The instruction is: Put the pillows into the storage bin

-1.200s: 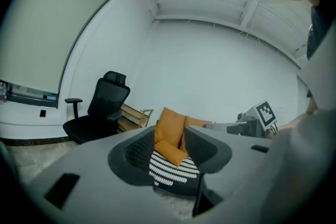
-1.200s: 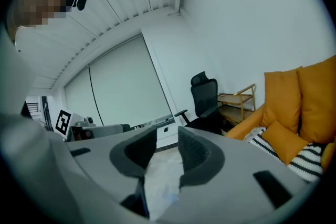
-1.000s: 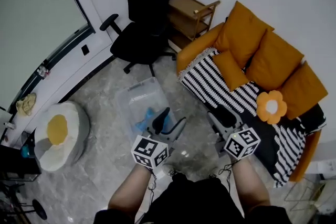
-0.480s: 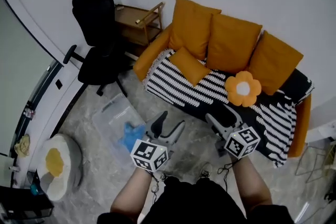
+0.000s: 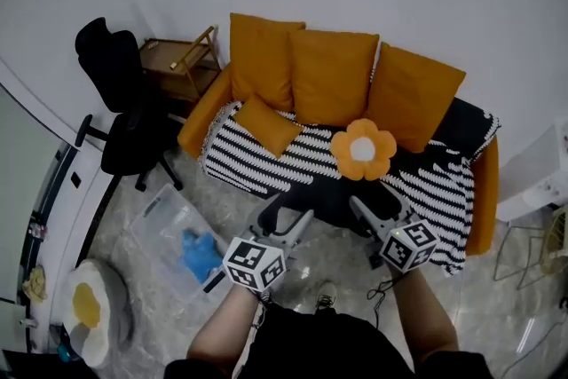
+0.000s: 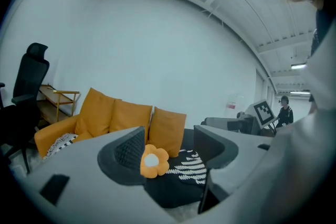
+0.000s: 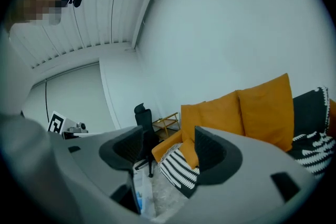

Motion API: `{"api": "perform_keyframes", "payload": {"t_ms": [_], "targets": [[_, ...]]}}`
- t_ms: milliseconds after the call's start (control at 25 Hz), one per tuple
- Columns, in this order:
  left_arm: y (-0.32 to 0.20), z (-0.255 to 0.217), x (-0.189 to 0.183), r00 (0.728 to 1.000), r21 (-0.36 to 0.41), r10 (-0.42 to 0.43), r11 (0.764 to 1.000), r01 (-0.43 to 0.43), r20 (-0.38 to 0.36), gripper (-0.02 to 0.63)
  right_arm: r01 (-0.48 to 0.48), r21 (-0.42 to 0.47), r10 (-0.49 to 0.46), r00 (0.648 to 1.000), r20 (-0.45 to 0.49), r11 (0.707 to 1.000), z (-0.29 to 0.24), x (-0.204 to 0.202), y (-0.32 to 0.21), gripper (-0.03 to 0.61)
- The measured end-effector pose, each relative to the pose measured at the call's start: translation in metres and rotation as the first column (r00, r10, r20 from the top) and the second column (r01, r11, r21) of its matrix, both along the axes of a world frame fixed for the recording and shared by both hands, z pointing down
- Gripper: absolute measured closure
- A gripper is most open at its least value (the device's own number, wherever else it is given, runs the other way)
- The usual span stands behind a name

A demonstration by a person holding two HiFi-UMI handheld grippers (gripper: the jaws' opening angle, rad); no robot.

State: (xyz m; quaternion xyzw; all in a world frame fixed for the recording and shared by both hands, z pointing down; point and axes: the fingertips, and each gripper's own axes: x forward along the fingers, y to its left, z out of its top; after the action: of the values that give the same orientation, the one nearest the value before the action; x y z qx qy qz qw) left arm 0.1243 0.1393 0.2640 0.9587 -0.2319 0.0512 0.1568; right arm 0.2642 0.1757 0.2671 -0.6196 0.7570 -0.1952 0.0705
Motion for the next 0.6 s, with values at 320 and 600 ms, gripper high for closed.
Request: {"api": "perform_keyframes", "payload": {"t_ms": [320,600], "targets": [[-0.003,-0.004,0.066,0.991,-0.005,0.136,0.991,-0.136,0.005,0.334,-0.146,0.004,0.145,0.989,0.026,0.989,0.003,0.063,0.019,0.275],[-0.028,0.001,0.102,0.966,-0.012,0.260,0.966,-0.260,-0.014,0.334,-0.268,-0.019,0.268,0.963,0.006,0.963,0.008,0.090,0.014,0.275]]}}
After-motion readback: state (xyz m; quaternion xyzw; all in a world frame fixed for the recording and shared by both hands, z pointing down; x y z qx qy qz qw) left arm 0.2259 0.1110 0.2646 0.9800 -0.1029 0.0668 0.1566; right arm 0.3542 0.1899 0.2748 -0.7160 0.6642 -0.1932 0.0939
